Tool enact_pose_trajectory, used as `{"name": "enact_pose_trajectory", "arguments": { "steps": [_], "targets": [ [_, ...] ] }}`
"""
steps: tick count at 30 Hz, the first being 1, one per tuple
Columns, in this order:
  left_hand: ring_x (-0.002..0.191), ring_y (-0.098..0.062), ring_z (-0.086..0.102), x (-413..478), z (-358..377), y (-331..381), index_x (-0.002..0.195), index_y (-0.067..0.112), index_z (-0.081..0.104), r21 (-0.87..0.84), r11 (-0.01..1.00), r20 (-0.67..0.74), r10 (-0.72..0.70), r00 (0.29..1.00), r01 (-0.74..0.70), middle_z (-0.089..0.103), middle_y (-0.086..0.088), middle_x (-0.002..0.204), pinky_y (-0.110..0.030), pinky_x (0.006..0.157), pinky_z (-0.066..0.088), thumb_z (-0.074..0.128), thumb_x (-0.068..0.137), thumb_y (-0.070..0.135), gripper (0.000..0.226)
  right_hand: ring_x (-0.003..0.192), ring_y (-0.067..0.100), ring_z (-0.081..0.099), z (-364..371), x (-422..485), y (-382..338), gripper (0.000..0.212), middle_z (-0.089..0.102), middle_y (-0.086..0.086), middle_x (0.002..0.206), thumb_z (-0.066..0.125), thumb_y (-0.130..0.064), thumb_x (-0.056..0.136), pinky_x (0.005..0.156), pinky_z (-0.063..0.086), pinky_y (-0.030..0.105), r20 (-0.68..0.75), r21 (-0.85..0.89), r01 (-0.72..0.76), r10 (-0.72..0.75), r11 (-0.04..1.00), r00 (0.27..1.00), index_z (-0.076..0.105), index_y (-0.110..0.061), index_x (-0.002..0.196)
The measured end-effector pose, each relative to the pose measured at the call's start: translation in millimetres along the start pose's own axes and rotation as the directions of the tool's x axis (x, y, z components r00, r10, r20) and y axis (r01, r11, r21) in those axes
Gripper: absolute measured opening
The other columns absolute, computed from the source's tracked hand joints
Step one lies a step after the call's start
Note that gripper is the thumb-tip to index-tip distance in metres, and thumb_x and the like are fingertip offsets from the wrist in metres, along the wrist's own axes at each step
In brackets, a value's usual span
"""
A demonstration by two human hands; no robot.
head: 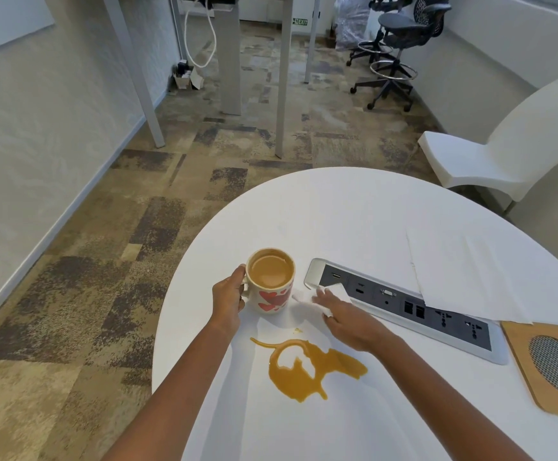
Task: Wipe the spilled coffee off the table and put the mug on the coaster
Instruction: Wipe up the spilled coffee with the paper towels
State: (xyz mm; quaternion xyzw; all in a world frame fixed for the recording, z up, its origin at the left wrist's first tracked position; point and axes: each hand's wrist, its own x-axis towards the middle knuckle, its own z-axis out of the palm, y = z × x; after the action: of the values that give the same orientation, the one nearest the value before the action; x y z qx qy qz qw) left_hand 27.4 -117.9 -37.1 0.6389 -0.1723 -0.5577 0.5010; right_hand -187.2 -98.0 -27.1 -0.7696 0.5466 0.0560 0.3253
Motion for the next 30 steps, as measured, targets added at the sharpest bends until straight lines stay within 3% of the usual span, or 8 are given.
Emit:
{"name": "enact_pose_trajectory", "arguments": {
  "steps": [6, 11, 20, 26, 28, 30],
  "targets": [
    [0.055, -0.013, 0.028, 3, -2, -4, 0.062, 0.017, 0.046, 0.013, 1.0, -0.008, -0.014, 1.0, 0.014, 0.032, -0.001, 0.059, -0.024, 0.05, 0.023, 0.054, 0.093, 0.024, 0.032, 0.148, 0.021, -0.004, 24, 7, -13, 0.052, -0.003, 0.01, 0.16, 0.029, -0.016, 0.099, 0.12, 0.008, 0.035, 0.078, -0.116, -0.044, 0.053, 0.992, 0.996, 0.014, -0.008, 0.148],
    [0.057, -0.013, 0.029, 4, -4, -5, 0.063, 0.017, 0.046, 0.014, 1.0, -0.001, -0.021, 1.0, 0.021, 0.032, -0.001, 0.061, -0.025, 0.05, 0.023, 0.053, 0.093, 0.024, 0.032, 0.147, 0.031, -0.005, 41, 6, -24, 0.057, -0.008, 0.015, 0.159, 0.028, -0.022, 0.1, 0.119, 0.011, 0.045, 0.083, -0.195, -0.062, 0.08, 0.979, 0.993, 0.004, -0.013, 0.15],
    [0.055, -0.014, 0.029, 5, -6, -4, 0.063, 0.016, 0.044, 0.081, 0.996, 0.007, -0.023, 1.0, 0.023, 0.035, -0.002, 0.061, -0.023, 0.05, 0.024, 0.052, 0.094, 0.029, 0.034, 0.146, 0.035, -0.005, 68, 2, -52, 0.057, -0.007, 0.013, 0.159, 0.027, -0.026, 0.1, 0.119, 0.008, 0.051, 0.027, -0.139, -0.158, 0.164, 0.978, 0.986, 0.003, -0.014, 0.15],
    [0.052, -0.013, 0.03, 5, -9, -5, 0.061, 0.014, 0.044, 0.182, 0.983, 0.007, 0.038, 0.999, -0.038, 0.044, -0.003, 0.062, -0.022, 0.048, 0.027, 0.044, 0.096, 0.034, 0.041, 0.146, 0.035, -0.004, 87, -4, -71, 0.056, -0.007, 0.016, 0.159, 0.027, -0.028, 0.1, 0.118, 0.008, 0.052, 0.021, -0.134, -0.136, 0.141, 0.981, 0.99, 0.006, -0.015, 0.15],
    [0.054, -0.015, 0.037, 2, -12, -7, 0.071, 0.012, 0.049, 0.201, 0.976, 0.001, 0.081, 0.997, -0.079, 0.048, -0.004, 0.066, -0.023, 0.051, 0.032, 0.037, 0.099, 0.035, 0.038, 0.146, 0.035, -0.006, 91, -7, -75, 0.057, -0.008, 0.016, 0.159, 0.028, -0.027, 0.099, 0.119, 0.007, 0.052, 0.018, -0.134, -0.125, 0.128, 0.983, 0.992, 0.005, -0.014, 0.15],
    [0.069, -0.022, 0.051, -2, -16, -11, 0.088, 0.011, 0.053, 0.241, 0.961, -0.032, 0.148, 0.988, -0.137, 0.056, -0.008, 0.08, -0.028, 0.061, 0.041, 0.031, 0.1, 0.029, 0.031, 0.146, 0.034, -0.007, 93, -9, -76, 0.057, -0.008, 0.015, 0.159, 0.029, -0.025, 0.099, 0.119, 0.006, 0.052, 0.013, -0.134, -0.111, 0.113, 0.985, 0.993, 0.005, -0.015, 0.15]
  ]
}}
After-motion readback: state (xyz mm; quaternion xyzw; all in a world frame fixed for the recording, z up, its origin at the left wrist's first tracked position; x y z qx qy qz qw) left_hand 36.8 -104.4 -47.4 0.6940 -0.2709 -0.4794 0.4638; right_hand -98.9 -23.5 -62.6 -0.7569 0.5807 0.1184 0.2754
